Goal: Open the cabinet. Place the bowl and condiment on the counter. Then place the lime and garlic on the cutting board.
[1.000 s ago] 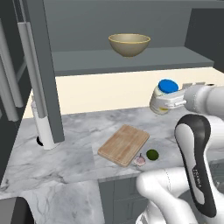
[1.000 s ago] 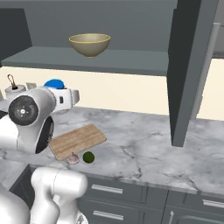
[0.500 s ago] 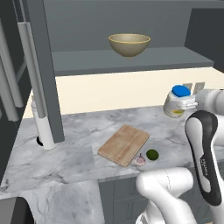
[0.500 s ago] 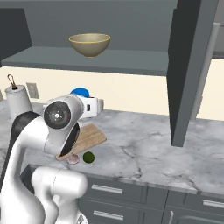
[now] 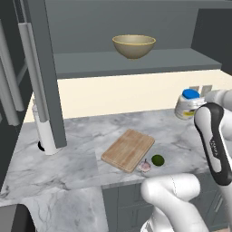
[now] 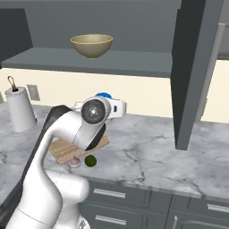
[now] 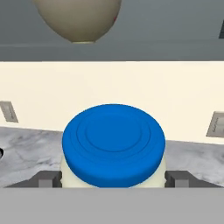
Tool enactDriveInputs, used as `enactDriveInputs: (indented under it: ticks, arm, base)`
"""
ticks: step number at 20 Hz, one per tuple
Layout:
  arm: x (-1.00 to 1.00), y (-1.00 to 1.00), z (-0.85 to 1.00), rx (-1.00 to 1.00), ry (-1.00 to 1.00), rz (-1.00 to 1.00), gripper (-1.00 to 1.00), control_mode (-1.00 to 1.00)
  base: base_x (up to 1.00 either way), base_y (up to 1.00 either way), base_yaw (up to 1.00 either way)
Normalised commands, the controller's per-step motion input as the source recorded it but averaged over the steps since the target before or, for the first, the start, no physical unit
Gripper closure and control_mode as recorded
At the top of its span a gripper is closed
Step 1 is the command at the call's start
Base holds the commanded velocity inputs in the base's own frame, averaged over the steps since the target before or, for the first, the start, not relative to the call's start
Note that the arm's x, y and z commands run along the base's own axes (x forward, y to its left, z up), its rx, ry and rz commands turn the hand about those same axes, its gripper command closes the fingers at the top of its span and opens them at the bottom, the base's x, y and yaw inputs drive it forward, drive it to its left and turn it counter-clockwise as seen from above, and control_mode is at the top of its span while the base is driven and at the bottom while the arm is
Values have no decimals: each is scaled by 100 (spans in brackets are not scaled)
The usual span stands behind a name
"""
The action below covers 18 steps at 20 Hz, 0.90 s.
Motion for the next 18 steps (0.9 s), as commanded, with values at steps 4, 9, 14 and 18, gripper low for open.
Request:
enactDriveInputs:
  ticks: [4,9,14,18]
  arm:
    - [52,-23,-45,0,0,0,100,-100]
    - [47,-8,-30,0,0,0,100,-100]
    - [44,-24,-35,0,2,0,100,-100]
    - [39,-30,-43,0,7,0,100,-100]
  base:
    - [0,0,0]
    - [0,0,0]
    - [0,0,0]
    - [0,0,0]
